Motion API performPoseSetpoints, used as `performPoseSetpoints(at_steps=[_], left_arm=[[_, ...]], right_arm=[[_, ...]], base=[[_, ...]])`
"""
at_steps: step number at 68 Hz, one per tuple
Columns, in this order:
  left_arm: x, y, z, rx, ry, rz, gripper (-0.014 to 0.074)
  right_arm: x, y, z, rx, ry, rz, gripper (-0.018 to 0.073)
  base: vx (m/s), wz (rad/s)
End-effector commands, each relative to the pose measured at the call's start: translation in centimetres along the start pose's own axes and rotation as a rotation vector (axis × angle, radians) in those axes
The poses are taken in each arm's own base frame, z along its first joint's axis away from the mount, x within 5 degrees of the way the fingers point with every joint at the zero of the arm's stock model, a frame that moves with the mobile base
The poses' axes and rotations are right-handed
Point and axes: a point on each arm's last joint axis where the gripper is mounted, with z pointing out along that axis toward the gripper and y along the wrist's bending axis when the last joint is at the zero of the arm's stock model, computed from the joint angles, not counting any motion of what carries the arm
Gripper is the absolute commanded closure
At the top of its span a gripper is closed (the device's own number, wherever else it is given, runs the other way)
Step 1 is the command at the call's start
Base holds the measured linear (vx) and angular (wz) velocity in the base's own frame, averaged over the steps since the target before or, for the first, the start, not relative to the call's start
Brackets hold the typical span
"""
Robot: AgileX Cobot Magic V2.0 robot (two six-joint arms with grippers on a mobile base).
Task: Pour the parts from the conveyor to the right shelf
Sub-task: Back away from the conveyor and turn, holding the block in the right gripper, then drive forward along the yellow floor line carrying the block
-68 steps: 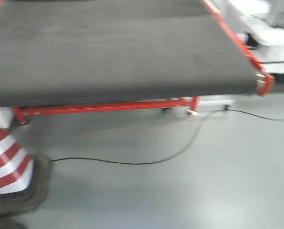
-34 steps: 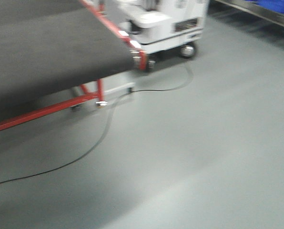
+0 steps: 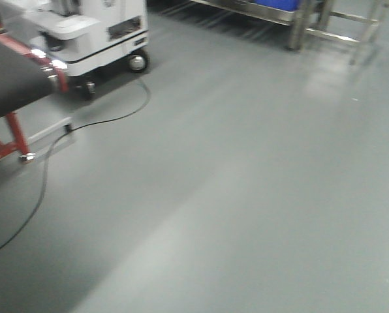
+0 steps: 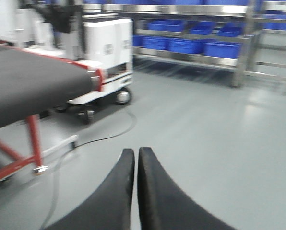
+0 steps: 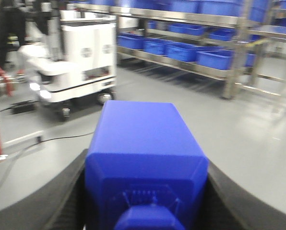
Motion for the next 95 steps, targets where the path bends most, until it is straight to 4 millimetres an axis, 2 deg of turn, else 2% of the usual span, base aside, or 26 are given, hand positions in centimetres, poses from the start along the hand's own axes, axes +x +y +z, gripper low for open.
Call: performPoseSetpoints(at_steps=[1,24,62,95], left_arm=[[-1.30,-0.06,-0.21,0.008,-0.096,-0.008,0.0603],[-1.30,-0.06,-0.21,0.008,-0.096,-0.008,0.0603],[-1.30,-0.06,-0.21,0.008,-0.096,-0.008,0.0603],[-1.30,-0.06,-0.21,0.008,-0.096,-0.008,0.0603]], right_arm=[[-1.35,-0.31,-0.12,0.033,-0.078,0.001,0.0565],[-1.35,-0.30,-0.12,0.032,-0.077,0.001,0.0565],[-1.35,-0.30,-0.12,0.032,-0.077,0.001,0.0565],[-1.35,-0.30,-0.12,0.032,-0.077,0.001,0.0565]], base=[[-0.17,-0.69],[-0.14,-0.73],[0.05,-0.99],[0.14,-0.38]])
